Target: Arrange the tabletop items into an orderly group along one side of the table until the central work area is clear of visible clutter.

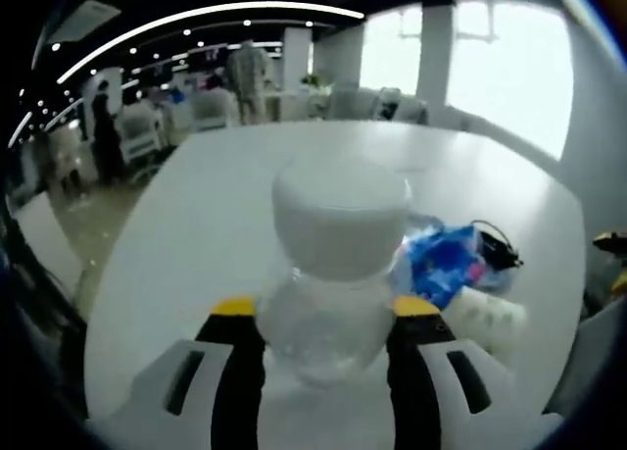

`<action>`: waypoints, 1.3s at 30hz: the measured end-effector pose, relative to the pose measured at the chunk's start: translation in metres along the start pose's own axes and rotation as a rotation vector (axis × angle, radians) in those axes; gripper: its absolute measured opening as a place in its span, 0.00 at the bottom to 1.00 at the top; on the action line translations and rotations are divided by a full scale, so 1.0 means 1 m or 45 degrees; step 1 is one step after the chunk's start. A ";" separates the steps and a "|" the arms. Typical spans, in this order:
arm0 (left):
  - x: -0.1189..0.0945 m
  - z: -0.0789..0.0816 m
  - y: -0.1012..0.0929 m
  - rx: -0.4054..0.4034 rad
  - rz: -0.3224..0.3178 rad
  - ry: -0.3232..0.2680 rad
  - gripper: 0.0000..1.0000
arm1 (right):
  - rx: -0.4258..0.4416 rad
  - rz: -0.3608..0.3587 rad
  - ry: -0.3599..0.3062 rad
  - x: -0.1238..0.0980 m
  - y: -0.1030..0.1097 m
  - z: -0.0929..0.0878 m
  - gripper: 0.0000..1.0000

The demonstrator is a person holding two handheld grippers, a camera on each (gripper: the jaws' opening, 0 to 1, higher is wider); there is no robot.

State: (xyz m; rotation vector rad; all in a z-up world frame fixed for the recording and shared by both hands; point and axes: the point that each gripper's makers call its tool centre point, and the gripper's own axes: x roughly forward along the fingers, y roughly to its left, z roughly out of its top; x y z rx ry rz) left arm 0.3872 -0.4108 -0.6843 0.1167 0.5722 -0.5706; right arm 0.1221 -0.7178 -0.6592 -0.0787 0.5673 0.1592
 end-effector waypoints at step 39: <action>0.024 0.019 0.019 0.254 -0.328 0.077 0.45 | 0.004 0.007 0.030 0.001 0.001 -0.004 0.81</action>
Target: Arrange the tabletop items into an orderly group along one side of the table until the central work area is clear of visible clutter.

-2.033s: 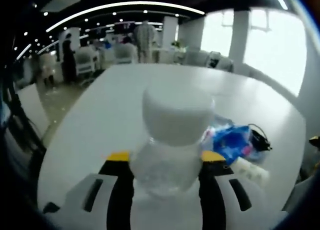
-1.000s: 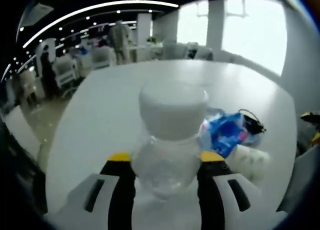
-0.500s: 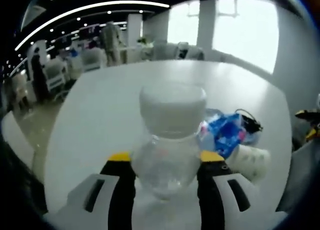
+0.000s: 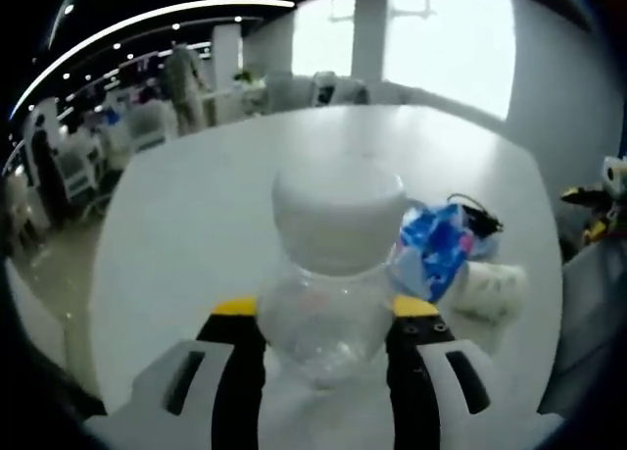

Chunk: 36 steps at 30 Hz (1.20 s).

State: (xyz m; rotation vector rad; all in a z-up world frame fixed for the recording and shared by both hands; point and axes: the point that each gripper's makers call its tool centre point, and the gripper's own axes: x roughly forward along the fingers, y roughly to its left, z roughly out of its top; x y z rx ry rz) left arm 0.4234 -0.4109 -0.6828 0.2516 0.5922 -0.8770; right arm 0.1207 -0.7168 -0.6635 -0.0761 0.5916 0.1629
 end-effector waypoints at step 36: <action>0.014 0.005 0.022 0.158 -0.156 0.132 0.45 | -0.006 -0.013 0.050 0.001 -0.001 -0.007 0.81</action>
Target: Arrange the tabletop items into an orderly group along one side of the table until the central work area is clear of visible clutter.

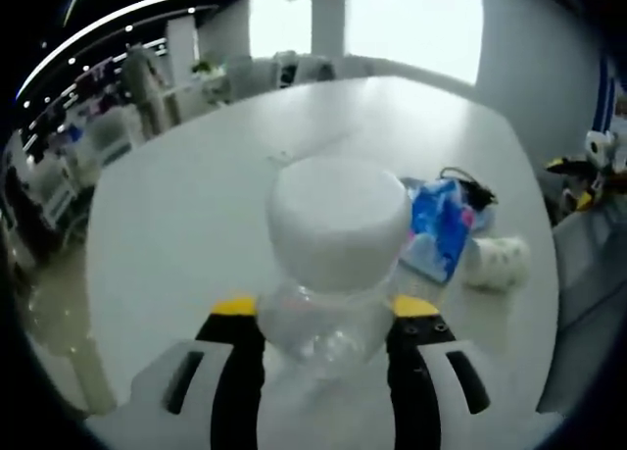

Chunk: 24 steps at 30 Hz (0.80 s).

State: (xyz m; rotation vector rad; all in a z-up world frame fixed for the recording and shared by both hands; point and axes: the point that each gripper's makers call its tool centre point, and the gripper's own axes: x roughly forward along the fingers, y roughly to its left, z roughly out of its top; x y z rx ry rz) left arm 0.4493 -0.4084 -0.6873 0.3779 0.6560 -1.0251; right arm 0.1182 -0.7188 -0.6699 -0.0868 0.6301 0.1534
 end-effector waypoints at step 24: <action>-0.004 -0.006 0.008 -0.019 0.057 0.055 0.45 | 0.000 0.000 -0.003 0.000 0.000 0.000 0.80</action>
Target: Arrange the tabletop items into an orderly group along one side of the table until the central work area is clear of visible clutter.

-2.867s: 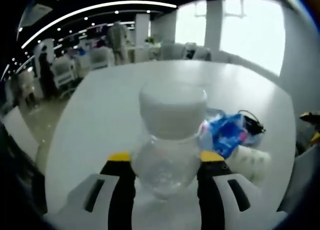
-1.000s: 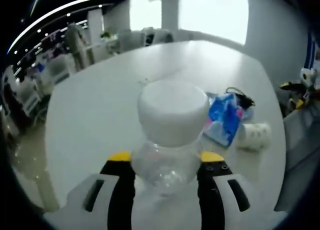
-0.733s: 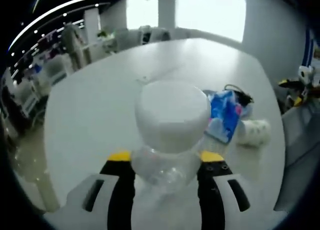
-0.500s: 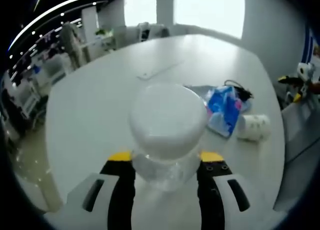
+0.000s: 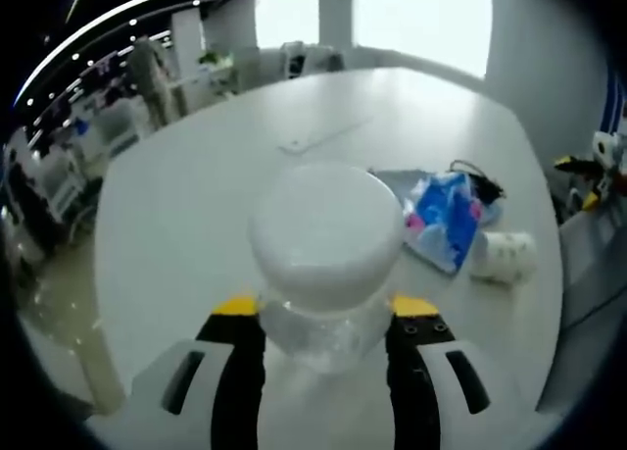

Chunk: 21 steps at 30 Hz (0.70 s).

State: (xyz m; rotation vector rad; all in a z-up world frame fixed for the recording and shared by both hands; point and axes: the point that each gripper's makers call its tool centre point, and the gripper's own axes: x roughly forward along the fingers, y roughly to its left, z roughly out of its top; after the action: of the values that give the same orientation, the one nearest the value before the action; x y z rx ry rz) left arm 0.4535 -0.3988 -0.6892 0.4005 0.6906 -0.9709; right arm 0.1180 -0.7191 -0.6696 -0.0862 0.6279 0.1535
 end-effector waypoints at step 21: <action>-0.011 0.008 -0.002 0.029 0.043 -0.032 0.57 | 0.025 0.017 -0.064 -0.002 0.002 0.009 0.81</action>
State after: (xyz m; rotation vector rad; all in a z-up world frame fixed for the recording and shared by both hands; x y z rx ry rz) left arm 0.4507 -0.3979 -0.6753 0.4184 0.6485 -0.9514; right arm 0.1215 -0.7160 -0.6613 -0.0594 0.5796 0.1617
